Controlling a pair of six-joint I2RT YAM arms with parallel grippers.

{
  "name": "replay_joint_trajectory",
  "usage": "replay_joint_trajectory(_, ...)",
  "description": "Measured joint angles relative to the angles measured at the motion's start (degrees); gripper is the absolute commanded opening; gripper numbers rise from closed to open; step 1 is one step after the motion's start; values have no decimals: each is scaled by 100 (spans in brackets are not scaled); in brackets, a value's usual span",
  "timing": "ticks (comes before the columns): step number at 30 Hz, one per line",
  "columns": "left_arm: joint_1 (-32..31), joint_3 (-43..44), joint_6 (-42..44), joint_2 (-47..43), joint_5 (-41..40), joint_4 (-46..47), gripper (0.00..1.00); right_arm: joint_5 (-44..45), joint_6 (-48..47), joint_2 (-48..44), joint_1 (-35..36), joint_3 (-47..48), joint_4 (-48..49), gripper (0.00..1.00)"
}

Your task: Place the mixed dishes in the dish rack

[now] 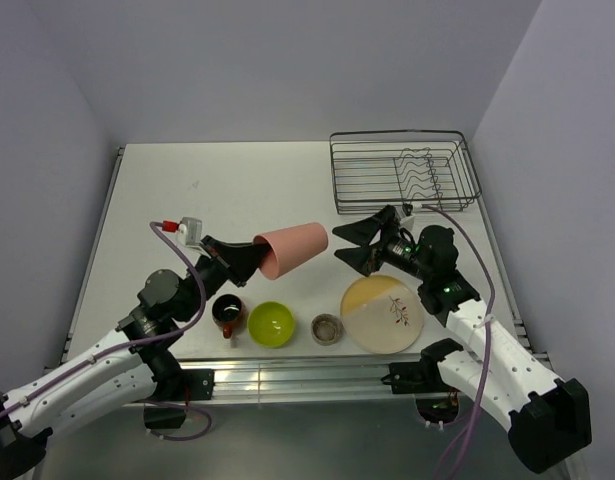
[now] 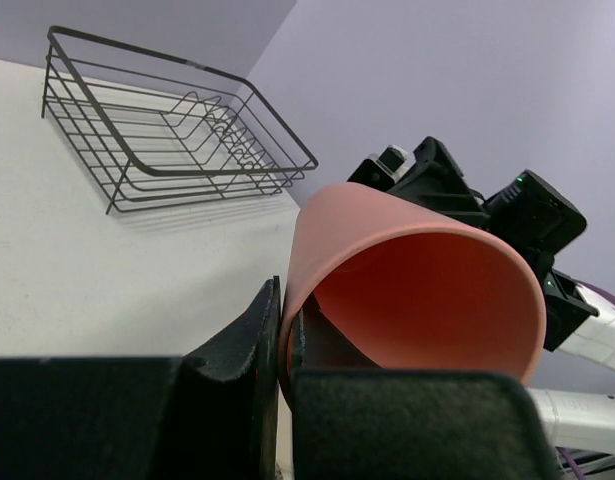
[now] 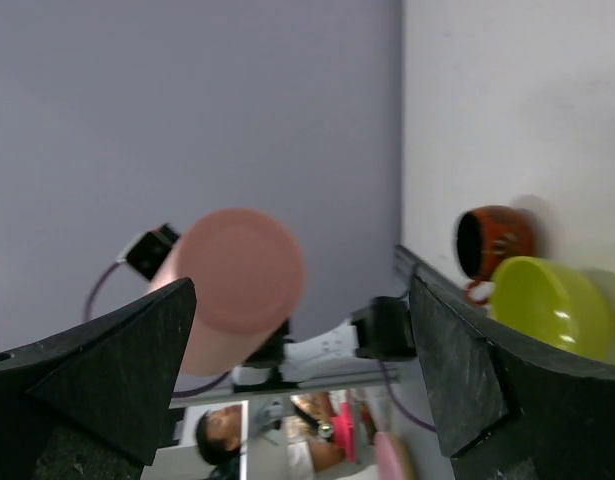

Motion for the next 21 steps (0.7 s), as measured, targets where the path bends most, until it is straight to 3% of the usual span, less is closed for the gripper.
replay_joint_trajectory(9,0,-79,151,262,-114,734,0,743,1231,15,844,-4,1294,94)
replay_joint_trajectory(21,0,-79,249,393,-111,1104,0,1351,1593,334,1335,-2,1836,92)
